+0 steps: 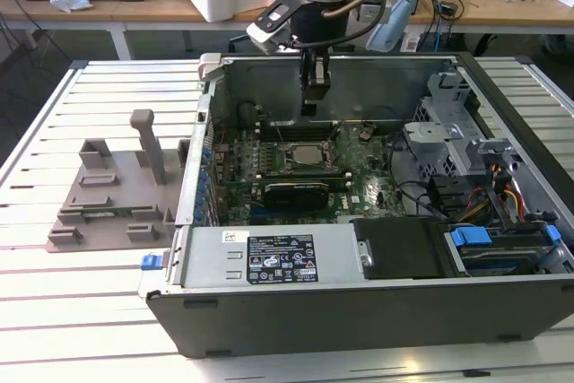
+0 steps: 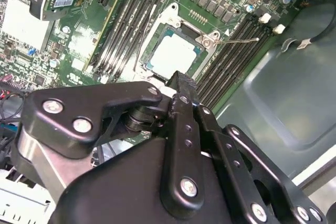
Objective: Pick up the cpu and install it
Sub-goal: 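Place the cpu into insertion slot, then close the cpu cover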
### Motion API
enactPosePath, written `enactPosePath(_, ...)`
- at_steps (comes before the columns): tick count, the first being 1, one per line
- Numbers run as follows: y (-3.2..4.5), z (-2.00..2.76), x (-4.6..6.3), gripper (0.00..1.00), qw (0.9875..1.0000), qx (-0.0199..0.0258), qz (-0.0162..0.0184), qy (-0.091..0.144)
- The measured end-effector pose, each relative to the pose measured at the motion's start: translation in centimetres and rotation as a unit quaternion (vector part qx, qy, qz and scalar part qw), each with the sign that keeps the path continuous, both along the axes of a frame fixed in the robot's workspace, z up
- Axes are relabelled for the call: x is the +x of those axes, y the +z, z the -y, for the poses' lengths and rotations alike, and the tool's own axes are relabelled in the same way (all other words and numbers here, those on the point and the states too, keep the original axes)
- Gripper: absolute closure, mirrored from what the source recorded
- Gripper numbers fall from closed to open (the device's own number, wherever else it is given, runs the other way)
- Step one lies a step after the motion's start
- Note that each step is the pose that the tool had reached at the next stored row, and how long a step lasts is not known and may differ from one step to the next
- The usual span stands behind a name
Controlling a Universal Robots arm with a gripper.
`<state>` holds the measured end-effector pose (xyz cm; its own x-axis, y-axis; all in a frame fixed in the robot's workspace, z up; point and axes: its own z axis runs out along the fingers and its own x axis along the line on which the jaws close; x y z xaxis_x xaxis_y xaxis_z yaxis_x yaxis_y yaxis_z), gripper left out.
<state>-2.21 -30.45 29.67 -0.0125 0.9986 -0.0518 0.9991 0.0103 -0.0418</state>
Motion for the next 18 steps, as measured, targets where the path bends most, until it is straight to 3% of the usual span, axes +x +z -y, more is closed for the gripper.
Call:
enactPosePath(8,0.01,0.0,0.1,0.89,1.0,0.0002,0.0,0.0)
enactPosePath(17,0.01,0.0,4.9,0.89,1.0,0.0002,-0.0007,0.0)
enactPosePath(18,0.0,0.0,5.9,0.89,1.0,0.0003,-0.0014,0.0)
